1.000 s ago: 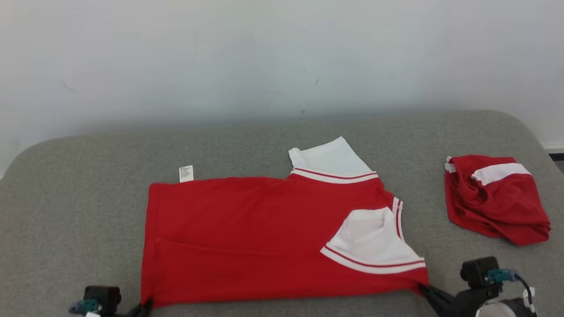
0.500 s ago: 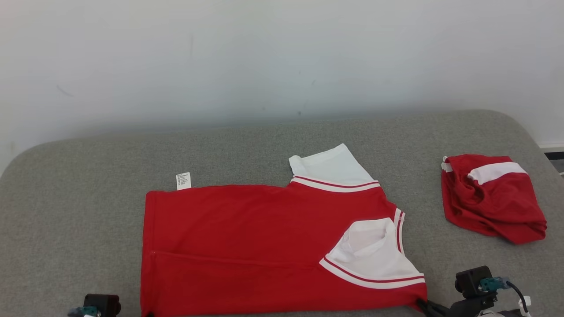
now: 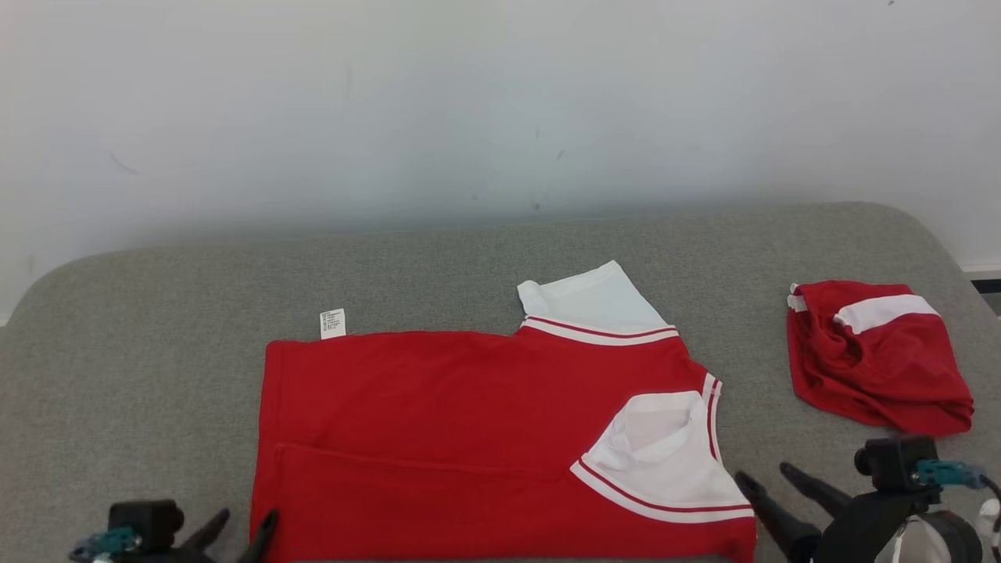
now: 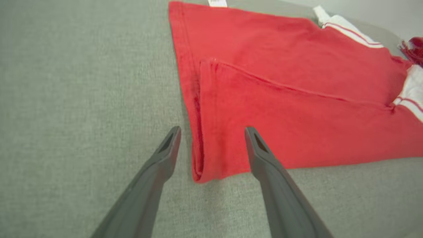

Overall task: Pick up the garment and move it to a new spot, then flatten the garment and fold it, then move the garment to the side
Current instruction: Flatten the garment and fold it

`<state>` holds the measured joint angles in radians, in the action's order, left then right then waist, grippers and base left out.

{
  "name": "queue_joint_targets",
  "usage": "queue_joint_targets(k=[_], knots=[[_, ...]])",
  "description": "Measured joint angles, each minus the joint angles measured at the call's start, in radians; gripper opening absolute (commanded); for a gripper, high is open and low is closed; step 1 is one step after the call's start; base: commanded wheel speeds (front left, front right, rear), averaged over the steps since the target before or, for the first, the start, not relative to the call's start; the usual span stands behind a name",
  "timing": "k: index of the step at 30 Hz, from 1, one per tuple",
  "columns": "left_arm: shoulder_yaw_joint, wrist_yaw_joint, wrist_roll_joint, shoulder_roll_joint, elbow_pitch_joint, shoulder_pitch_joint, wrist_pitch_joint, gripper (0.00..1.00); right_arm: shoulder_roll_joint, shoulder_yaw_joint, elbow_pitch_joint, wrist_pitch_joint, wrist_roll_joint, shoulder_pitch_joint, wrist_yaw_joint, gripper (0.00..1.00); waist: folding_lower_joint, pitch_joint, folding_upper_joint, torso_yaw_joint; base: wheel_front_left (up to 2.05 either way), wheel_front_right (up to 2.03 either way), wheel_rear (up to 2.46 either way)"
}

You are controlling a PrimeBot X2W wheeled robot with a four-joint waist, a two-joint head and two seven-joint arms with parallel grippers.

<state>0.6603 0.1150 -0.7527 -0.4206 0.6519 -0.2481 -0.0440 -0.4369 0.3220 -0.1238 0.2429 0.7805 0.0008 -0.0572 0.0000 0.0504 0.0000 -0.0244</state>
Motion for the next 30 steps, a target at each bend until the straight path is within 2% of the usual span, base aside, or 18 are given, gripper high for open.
queue_joint_targets(k=[4, 8, 14, 20, 30], knots=[[-0.045, -0.038, 0.003, -0.030, -0.096, -0.002, -0.084, 1.00, -0.010, -0.033, 0.074, -0.036, -0.018, -0.007, 0.033, 1.00, 0.0001, 0.000, 0.0000, -0.002, 0.00, 0.00, 0.00], [-0.079, -0.120, 0.061, -0.042, -0.183, -0.005, -0.188, 1.00, -0.008, -0.054, 0.114, -0.073, -0.052, -0.012, 0.067, 1.00, 0.0001, -0.002, 0.0000, -0.008, 0.00, 0.00, 0.00], [-0.113, -0.206, 0.095, -0.045, -0.288, 0.020, -0.200, 1.00, 0.020, -0.083, 0.163, -0.150, -0.077, -0.012, 0.114, 1.00, 0.0001, -0.006, -0.0001, -0.024, 0.00, 0.00, 0.00], [-0.145, -0.222, 0.108, -0.039, -0.330, 0.063, -0.203, 1.00, 0.066, -0.088, 0.164, -0.216, -0.132, -0.022, 0.146, 1.00, 0.0000, -0.008, 0.0000, -0.027, 0.00, 0.00, 0.00], [-0.180, -0.234, 0.151, -0.034, -0.388, 0.103, -0.203, 1.00, 0.048, -0.133, 0.151, -0.270, -0.186, -0.005, 0.164, 1.00, 0.0000, -0.016, 0.0000, -0.024, 0.00, 0.00, 0.00]])
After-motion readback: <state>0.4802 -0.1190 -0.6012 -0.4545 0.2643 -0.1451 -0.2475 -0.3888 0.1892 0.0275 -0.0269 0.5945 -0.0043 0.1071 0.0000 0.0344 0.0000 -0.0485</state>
